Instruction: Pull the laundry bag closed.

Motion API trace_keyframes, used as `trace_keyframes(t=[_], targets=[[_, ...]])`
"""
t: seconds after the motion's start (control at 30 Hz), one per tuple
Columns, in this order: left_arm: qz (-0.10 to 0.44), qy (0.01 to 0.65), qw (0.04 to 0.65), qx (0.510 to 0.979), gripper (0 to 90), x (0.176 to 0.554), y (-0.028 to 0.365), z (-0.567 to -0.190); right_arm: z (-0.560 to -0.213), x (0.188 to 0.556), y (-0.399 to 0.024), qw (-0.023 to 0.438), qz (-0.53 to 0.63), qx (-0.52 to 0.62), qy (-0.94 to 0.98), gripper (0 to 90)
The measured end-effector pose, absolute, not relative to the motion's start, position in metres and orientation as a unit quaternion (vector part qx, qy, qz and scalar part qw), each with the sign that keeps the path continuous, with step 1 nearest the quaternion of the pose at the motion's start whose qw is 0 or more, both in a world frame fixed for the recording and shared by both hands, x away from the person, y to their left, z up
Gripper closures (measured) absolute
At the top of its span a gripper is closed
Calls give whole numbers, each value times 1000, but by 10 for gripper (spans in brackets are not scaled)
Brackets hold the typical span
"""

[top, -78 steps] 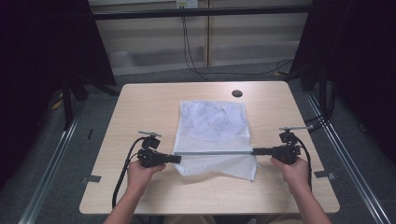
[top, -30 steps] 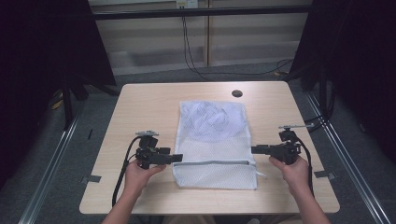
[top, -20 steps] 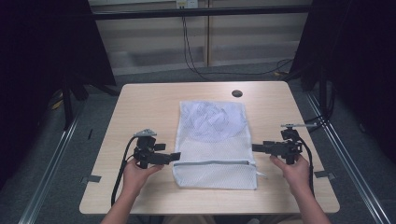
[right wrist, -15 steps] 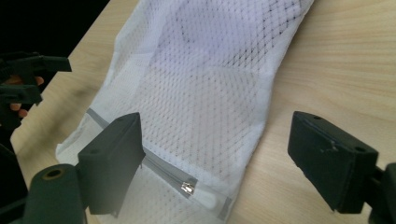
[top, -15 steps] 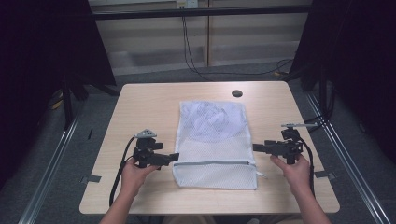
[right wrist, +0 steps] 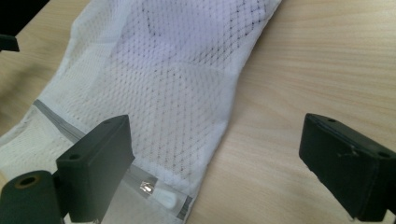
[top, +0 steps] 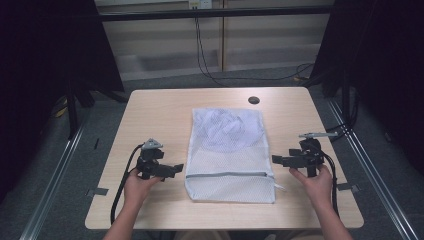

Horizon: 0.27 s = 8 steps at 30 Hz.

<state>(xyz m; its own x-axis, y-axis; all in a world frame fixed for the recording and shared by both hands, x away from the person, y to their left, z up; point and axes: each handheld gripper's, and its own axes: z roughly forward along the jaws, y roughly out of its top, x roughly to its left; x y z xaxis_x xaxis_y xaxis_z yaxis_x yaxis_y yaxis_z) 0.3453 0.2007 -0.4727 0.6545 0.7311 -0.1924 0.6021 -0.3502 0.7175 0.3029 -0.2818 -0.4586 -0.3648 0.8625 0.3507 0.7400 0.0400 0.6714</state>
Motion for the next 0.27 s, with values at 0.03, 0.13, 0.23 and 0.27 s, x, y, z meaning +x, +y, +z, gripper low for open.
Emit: trace_keyframes(t=[0.03, 0.13, 0.23, 0.27], targets=[[80, 409, 397, 818, 26, 346, 202, -473, -459, 303, -282, 77, 409, 557, 719, 91], [81, 416, 394, 816, 26, 348, 205, -475, -461, 304, -282, 80, 405, 554, 723, 92], [84, 423, 385, 816, 26, 349, 208, -476, -463, 305, -283, 82, 405, 555, 722, 92], [83, 422, 385, 816, 26, 349, 209, -477, -464, 305, -283, 82, 402, 555, 724, 92]])
